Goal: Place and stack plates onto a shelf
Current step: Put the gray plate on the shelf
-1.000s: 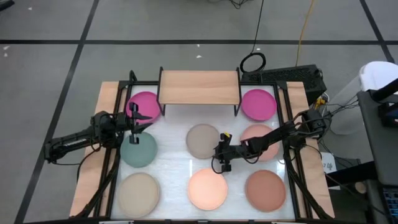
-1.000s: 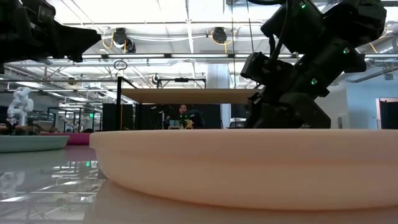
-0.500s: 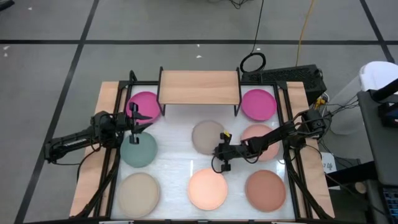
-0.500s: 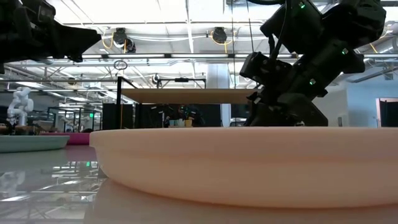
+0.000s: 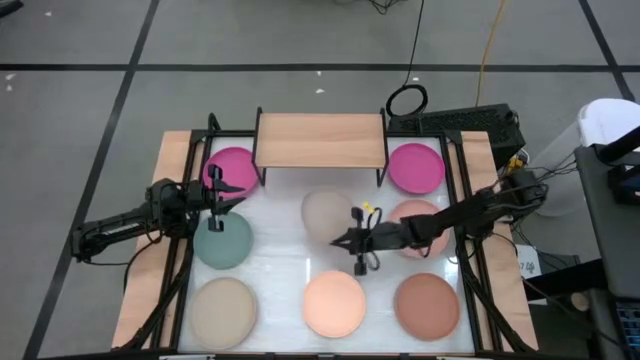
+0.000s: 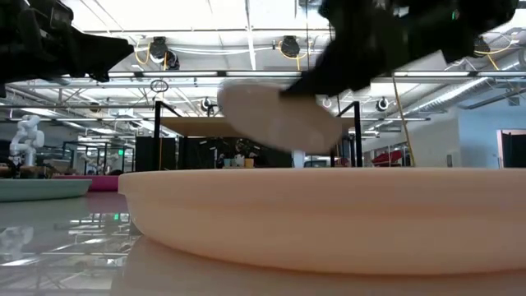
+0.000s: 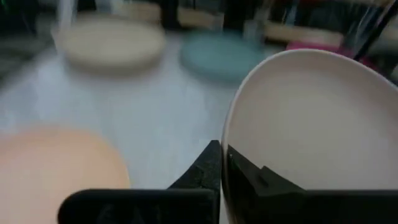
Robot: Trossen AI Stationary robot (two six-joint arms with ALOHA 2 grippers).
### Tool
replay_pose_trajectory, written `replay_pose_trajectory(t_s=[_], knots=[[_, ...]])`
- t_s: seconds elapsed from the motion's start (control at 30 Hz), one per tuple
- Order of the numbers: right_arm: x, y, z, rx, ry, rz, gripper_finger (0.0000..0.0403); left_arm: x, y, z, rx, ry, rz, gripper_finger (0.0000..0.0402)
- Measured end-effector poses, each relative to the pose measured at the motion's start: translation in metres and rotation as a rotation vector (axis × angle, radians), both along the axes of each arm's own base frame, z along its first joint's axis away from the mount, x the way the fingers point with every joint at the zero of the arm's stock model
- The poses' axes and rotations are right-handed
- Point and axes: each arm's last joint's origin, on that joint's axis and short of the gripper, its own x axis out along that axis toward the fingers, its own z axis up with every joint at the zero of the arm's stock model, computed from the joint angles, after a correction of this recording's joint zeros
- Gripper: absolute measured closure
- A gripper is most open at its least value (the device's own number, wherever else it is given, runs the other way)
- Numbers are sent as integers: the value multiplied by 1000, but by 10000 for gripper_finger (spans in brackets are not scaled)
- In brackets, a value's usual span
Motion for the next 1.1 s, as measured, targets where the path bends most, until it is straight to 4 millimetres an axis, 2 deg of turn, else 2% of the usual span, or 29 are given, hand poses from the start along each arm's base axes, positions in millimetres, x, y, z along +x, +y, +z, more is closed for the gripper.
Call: replay_pose_trajectory(t_s=[0.23, 0.37, 0.47, 0.7, 0.83, 1.1], knots=[[-17, -12, 69, -76, -344, -97, 402, 0, 0, 0, -27, -3, -6, 287], [-22, -31, 101, -113, -424, -159, 402, 0, 0, 0, -90, -8, -20, 287], [-15, -47, 123, -154, -384, -202, 402, 0, 0, 2, -90, -26, -23, 287], [19, -89, 161, -177, -370, -127, 402, -3, -1, 10, -87, -104, -33, 287], [36, -119, 167, -192, -364, -206, 403, -3, -1, 12, -115, -130, -45, 287], [71, -174, 152, -158, -290, -207, 403, -3, -1, 12, -137, -131, -51, 287]])
